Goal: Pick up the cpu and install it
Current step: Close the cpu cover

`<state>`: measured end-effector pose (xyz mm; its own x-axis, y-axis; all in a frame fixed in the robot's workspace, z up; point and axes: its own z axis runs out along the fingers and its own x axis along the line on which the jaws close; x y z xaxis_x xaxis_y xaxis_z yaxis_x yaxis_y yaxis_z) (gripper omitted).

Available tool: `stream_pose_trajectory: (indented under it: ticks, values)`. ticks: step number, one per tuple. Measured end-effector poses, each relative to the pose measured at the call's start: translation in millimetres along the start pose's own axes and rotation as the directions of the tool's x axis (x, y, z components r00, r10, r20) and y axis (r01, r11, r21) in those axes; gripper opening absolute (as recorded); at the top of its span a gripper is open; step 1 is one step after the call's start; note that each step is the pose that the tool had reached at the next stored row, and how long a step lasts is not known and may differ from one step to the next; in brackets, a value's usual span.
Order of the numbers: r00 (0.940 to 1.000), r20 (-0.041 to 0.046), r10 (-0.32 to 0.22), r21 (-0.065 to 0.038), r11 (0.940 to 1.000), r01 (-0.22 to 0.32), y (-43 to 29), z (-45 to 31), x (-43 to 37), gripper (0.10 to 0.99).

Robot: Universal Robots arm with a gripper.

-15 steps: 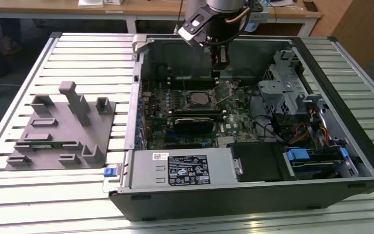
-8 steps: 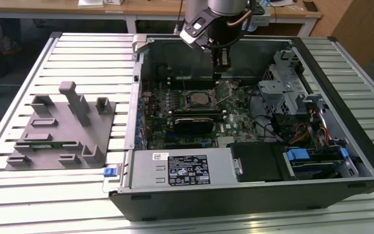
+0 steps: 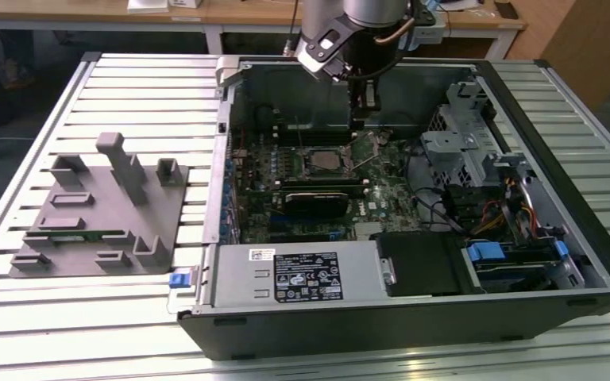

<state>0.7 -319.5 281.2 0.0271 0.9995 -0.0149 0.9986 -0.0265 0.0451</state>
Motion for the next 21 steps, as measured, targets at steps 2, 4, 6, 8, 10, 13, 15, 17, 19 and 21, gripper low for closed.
stream_pose_trajectory:
  ticks: [2, 4, 6, 8, 10, 13, 15, 17, 19, 21]
  values:
    - [1.0, 0.0, 0.0, 0.0, 1.0, 0.0, 0.0, 0.3, -0.2, 0.106]
    - [1.0, 0.0, 0.0, 0.0, 1.0, 0.0, 0.1, 0.9, -0.4, 0.106]
    - [1.0, -0.0001, 0.0, 0.0, 1.0, 0.0, 0.3, 1.0, -0.5, 0.106]
    - [1.0, 0.0, 0.0, 0.0, 1.0, 0.0, 0.7, 1.2, -0.4, 0.106]
    - [1.0, 0.0, 0.0, 0.0, 1.0, 0.0, 1.1, 1.3, -0.4, 0.106]
    - [1.0, 0.0, 0.0, 0.0, 1.0, 0.0, 2.0, 1.5, -0.4, 0.106]
    - [1.0, -0.0001, 0.0, 0.0, 1.0, 0.0, 2.9, 1.7, -0.4, 0.106]
    - [1.0, -0.0001, 0.0, 0.0, 1.0, 0.0, 4.0, 1.9, -0.3, 0.106]
    - [1.0, 0.0, 0.0, 0.0, 1.0, 0.0, 5.3, 2.0, -0.3, 0.106]
    - [1.0, -0.0001, 0.0, 0.0, 1.0, 0.0, 6.8, 2.2, -0.3, 0.106]
